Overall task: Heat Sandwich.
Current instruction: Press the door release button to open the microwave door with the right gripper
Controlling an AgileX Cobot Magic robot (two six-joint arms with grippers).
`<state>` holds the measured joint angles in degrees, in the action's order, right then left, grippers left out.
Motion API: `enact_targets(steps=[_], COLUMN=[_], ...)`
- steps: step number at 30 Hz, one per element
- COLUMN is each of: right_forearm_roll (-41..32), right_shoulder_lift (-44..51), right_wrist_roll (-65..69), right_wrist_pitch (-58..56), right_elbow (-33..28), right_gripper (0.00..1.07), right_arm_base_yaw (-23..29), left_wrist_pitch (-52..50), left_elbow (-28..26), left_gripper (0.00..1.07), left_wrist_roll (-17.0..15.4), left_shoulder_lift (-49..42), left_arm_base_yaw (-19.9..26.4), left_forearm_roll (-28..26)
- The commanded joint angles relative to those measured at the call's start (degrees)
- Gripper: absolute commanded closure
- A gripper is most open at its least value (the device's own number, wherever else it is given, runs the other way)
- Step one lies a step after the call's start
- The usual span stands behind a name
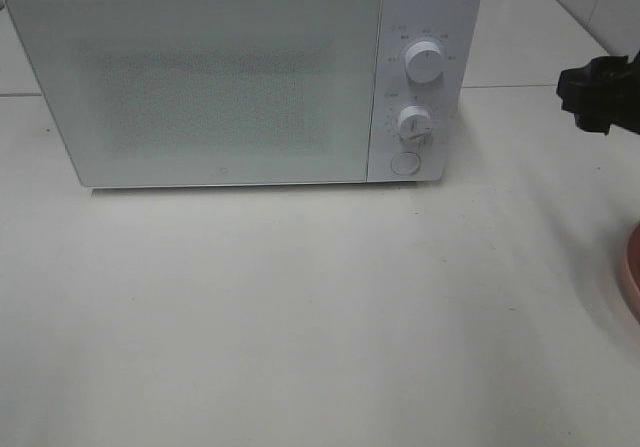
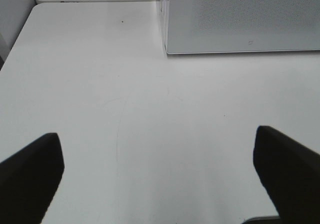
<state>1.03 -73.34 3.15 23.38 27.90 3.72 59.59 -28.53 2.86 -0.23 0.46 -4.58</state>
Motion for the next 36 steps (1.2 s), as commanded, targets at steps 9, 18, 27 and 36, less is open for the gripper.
enact_targets(steps=[9, 18, 27, 36], right_forearm_roll=[-20.17, -29.62, -41.88, -50.36], right_shoulder_lift=[-8.37, -16.84, -23.66, -27.27], right_wrist_roll=[-15.64, -16.96, -16.96, -18.28], right_wrist_pitch=[26.87, 35.47, 42.97, 43.2], right_elbow=[-9.17, -9.22, -9.05, -5.79], right_gripper=[0.32, 0.32, 0.32, 0.32], right_arm_base_yaw=[13.46, 25.38, 35.87, 43.03], left_wrist_pitch=[-0.17, -0.17, -0.17, -0.17], left_elbow=[0.23, 0.23, 0.23, 0.23], left_gripper=[0.09, 0.09, 0.09, 0.09], left_wrist_roll=[-0.06, -0.06, -0.06, -0.06], left_shoulder_lift=[-1.49, -1.49, -1.49, -1.49], left_arm_base_yaw=[0.06, 0.06, 0.06, 0.06], left_forearm_roll=[-0.23, -0.23, -0.23, -0.23])
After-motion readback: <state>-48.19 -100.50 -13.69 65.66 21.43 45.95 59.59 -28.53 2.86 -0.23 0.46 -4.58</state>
